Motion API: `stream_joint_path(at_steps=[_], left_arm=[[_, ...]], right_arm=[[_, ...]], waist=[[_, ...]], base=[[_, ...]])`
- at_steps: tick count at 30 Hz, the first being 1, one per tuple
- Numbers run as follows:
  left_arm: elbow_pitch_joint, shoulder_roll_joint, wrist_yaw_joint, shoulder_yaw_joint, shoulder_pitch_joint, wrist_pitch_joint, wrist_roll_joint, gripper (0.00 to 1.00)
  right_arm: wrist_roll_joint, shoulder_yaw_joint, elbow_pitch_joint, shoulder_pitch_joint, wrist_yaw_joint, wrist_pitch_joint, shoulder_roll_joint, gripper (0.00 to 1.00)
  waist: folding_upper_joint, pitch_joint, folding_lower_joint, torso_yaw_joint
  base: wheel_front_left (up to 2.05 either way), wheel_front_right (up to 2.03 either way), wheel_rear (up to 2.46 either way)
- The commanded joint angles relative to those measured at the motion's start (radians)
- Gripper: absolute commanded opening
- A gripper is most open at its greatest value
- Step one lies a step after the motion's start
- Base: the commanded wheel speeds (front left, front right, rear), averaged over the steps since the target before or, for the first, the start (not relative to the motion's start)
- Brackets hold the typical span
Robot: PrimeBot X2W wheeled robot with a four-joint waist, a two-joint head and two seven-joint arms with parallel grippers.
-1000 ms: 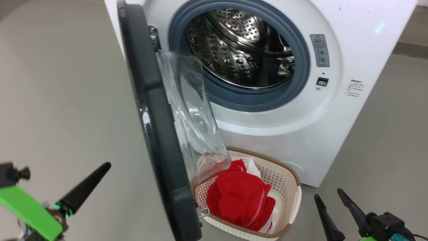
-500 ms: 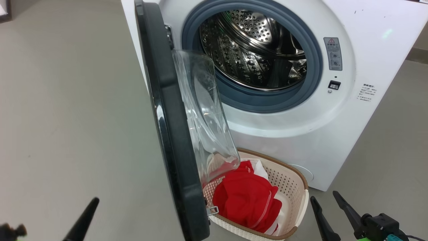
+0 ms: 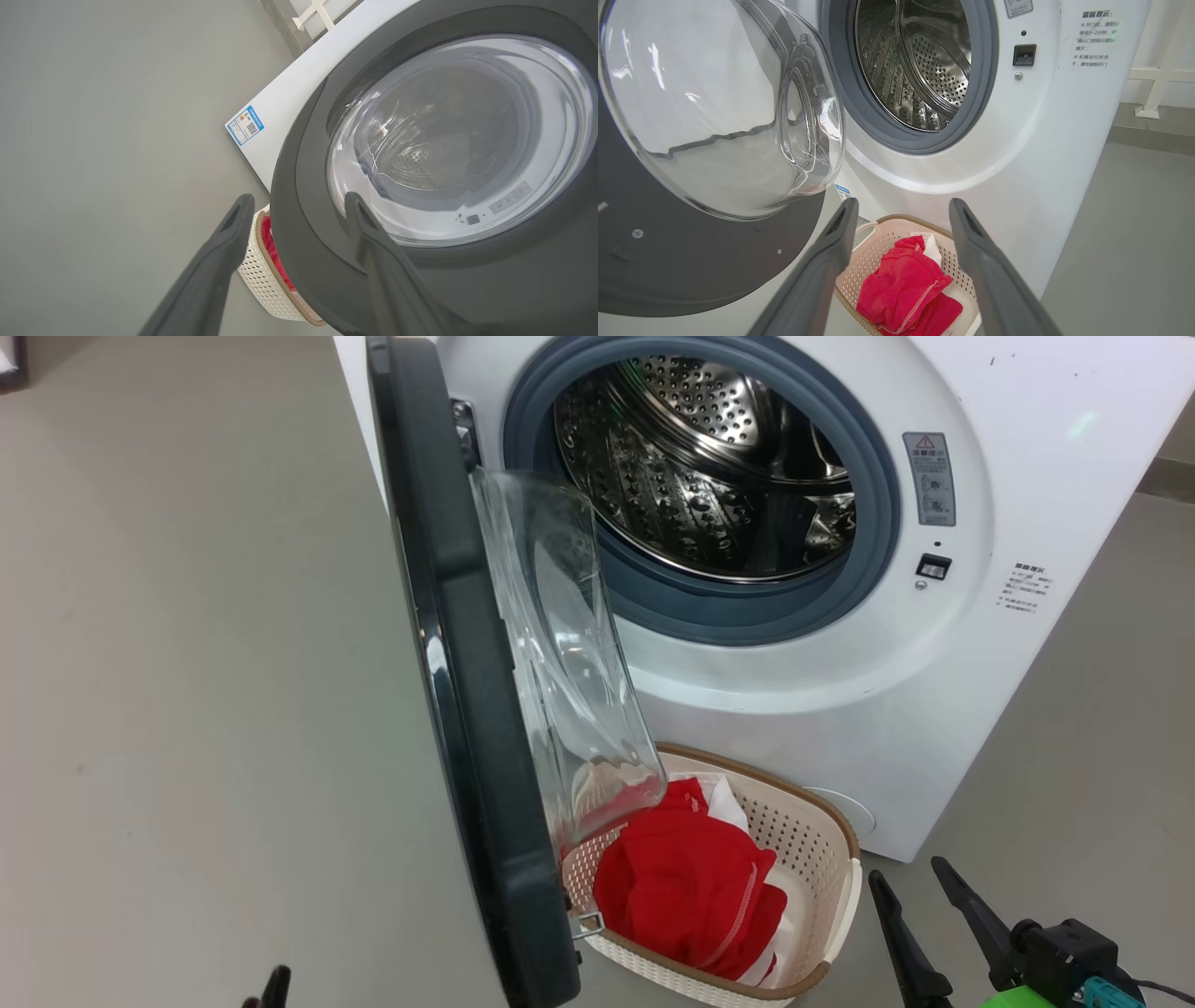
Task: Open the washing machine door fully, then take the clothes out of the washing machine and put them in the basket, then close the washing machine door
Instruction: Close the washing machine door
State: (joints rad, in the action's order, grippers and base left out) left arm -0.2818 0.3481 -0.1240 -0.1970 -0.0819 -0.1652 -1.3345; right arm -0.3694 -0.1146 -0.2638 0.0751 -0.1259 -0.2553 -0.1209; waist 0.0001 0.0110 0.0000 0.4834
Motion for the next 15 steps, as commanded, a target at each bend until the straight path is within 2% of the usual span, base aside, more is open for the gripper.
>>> stream_joint_path(at_steps=[1, 4, 7, 12, 15], left_arm=[[-0.017, 0.027, -0.007, 0.004, 0.053, -0.05, 0.033, 1.0], [-0.052, 0.031, -0.007, -0.014, 0.064, -0.08, 0.074, 1.0], [-0.097, 0.024, -0.007, 0.008, 0.086, -0.095, 0.179, 1.0], [-0.08, -0.065, -0.007, 0.186, 0.094, -0.096, 0.475, 1.0], [-0.039, -0.111, -0.007, 0.251, 0.084, -0.096, 0.673, 1.0]], right_arm=[[0.0, -0.018, 0.019, -0.03, -0.005, -0.006, -0.011, 1.0], [0.0, -0.016, 0.02, -0.029, -0.005, -0.006, -0.011, 1.0], [0.0, -0.007, 0.02, -0.027, -0.005, -0.006, -0.009, 1.0], [0.002, 0.001, 0.022, -0.028, -0.005, -0.006, -0.009, 1.0], [0.003, 0.003, 0.023, -0.028, -0.005, -0.006, -0.01, 1.0]], waist=[[-0.0001, 0.001, 0.0, -0.006], [-0.0001, 0.003, 0.0, -0.01], [-0.0001, 0.004, 0.0, -0.012], [-0.0001, 0.01, 0.0, -0.013], [-0.0001, 0.011, 0.0, -0.015]], base=[[0.0, 0.0, 0.0], [0.0, 0.0, 0.0], [0.0, 0.0, 0.0], [0.0, 0.0, 0.0], [0.0, 0.0, 0.0]])
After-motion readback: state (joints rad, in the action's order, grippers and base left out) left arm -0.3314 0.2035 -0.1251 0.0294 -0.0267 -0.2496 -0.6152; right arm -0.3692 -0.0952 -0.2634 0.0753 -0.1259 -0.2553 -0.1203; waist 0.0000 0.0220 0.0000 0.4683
